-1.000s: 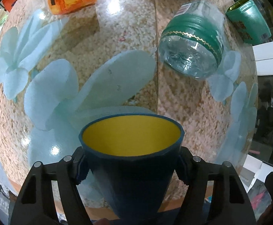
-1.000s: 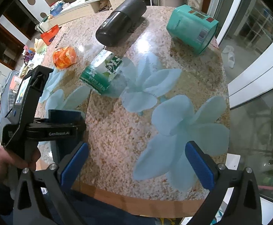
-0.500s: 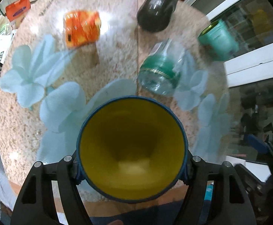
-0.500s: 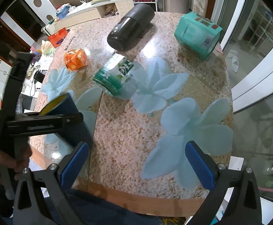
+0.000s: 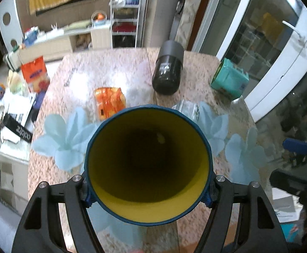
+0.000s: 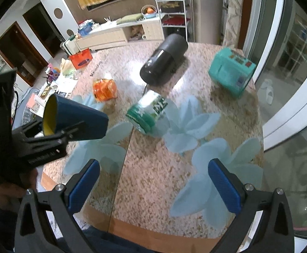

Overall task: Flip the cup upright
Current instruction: 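Rotate the left gripper to turn the blue cup opening upward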

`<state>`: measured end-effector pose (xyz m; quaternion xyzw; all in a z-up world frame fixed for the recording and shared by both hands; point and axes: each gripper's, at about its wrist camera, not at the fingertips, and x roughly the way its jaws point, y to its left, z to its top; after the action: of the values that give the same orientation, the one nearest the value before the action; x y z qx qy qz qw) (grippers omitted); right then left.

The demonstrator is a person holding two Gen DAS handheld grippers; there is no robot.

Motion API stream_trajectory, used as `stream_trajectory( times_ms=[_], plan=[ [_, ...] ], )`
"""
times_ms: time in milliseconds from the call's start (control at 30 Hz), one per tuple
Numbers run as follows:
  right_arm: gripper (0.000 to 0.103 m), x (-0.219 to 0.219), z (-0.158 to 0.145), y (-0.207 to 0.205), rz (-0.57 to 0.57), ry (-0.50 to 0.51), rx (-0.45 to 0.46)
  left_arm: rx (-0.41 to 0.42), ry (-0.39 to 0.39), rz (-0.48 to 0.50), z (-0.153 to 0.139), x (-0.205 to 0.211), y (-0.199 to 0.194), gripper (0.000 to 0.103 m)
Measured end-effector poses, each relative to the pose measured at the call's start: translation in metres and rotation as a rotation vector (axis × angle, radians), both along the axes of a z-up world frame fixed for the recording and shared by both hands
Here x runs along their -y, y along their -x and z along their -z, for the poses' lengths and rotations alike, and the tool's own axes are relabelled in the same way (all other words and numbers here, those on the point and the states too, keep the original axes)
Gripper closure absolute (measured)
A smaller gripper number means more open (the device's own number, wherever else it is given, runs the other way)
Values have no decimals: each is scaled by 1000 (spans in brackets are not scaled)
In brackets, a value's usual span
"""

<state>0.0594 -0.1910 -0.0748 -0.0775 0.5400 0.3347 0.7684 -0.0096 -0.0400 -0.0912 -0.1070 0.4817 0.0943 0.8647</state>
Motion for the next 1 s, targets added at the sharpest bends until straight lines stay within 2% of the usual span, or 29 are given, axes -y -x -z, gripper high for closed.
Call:
stream_trajectory(
  times_ms=[267, 433, 600, 700, 1000],
  plan=[
    [0, 0, 4, 11, -6, -15, 24, 47, -130, 34, 28, 29, 16, 27],
    [0, 0, 16, 20, -17, 16, 3, 76, -92, 24, 43, 27, 18, 27],
    [0, 1, 20, 25, -22, 32, 15, 131, -89, 6, 54, 23, 19, 27],
    [0, 4, 21, 26, -14, 31, 17, 174, -90, -2, 57, 21, 19, 27],
    [0, 3, 25, 31, -25, 47, 26, 203, -123, -16, 72, 22, 14, 28]
  ],
)
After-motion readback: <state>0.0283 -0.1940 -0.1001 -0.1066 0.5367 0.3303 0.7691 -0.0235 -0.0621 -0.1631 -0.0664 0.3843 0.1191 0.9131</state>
